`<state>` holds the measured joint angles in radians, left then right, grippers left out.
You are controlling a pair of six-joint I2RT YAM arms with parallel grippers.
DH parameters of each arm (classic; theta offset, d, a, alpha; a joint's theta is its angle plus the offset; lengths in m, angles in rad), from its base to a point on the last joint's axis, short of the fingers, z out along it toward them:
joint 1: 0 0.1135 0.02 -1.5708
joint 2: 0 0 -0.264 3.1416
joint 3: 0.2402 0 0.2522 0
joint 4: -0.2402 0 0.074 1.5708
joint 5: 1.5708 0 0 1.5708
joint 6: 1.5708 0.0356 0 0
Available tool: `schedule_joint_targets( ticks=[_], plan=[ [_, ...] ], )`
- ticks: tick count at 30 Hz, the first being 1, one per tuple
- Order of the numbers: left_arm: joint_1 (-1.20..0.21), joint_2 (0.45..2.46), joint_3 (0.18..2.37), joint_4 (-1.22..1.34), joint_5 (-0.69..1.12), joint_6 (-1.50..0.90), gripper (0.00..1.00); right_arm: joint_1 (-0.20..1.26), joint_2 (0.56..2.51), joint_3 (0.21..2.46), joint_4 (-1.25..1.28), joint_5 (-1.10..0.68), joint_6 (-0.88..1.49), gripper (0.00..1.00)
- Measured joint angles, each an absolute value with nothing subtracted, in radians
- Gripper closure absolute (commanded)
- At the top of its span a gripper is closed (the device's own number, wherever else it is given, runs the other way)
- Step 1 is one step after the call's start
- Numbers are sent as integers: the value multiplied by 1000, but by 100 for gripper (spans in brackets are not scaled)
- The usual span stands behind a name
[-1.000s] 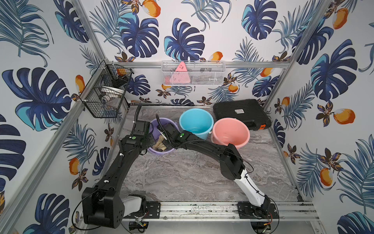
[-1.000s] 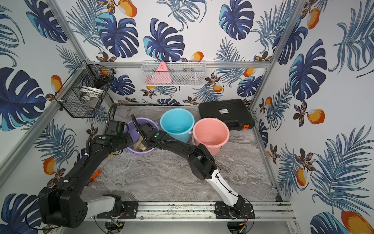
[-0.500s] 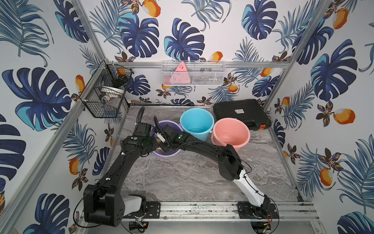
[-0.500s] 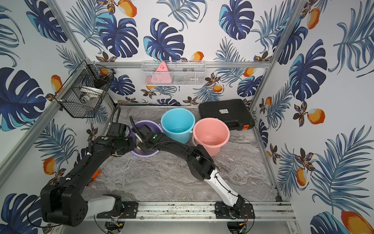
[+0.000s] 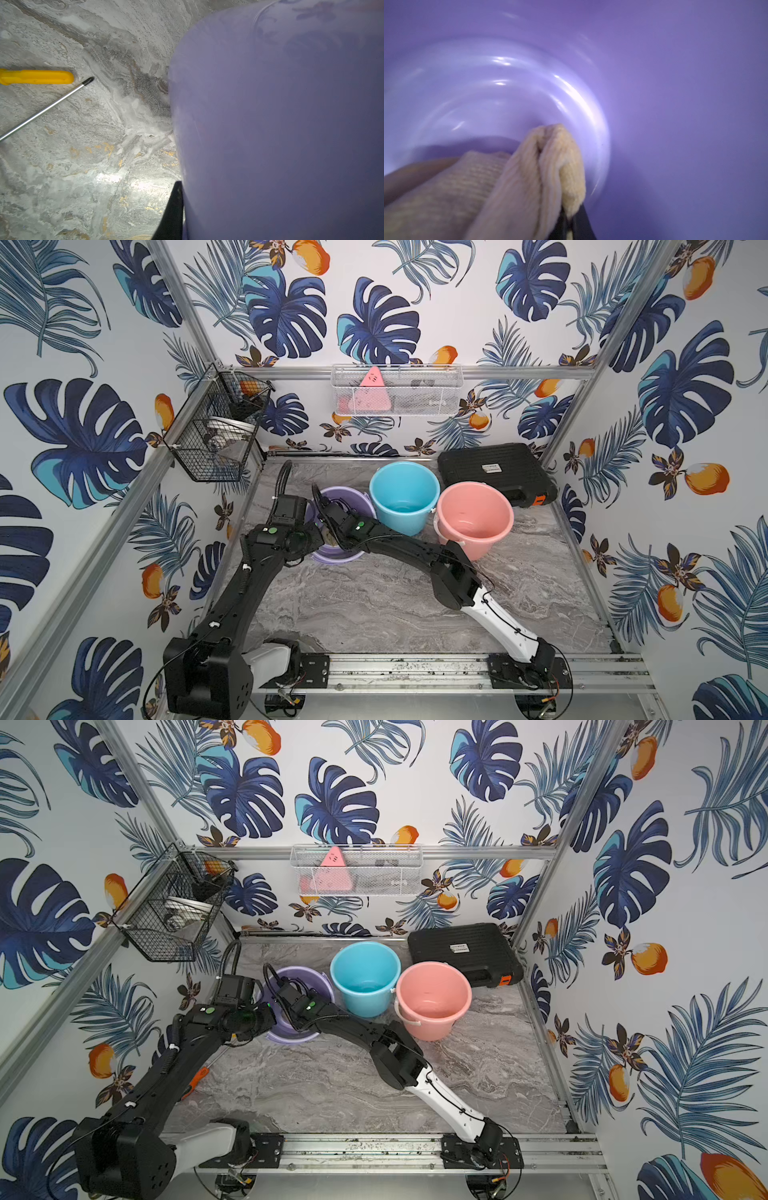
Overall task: Wipe the inside of the bucket with a cloth
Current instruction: Wipe the dirt from the inside of the bucket.
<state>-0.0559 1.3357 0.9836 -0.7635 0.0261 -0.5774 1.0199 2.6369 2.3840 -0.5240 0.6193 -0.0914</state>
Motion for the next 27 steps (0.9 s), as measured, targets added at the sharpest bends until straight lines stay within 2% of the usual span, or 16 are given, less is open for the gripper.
schedule_joint_targets(
  ticks=[6, 10, 21, 24, 27],
  plan=[
    [-56, 1319, 967, -755, 25, -579, 100, 1028, 2703, 2453, -532, 640, -67, 100],
    [-56, 1313, 955, -751, 18, -582, 100, 1036, 2692, 2437, -535, 580, -40, 100],
    [-53, 1307, 933, -788, 4, -588, 100, 1048, 2527, 2255, -509, -21, 38, 100],
    [-53, 1304, 927, -798, 3, -588, 100, 1048, 2458, 2171, -465, -81, 44, 100],
    [-53, 1295, 911, -786, -3, -598, 100, 1053, 2456, 2185, -475, -36, 44, 100]
  ],
)
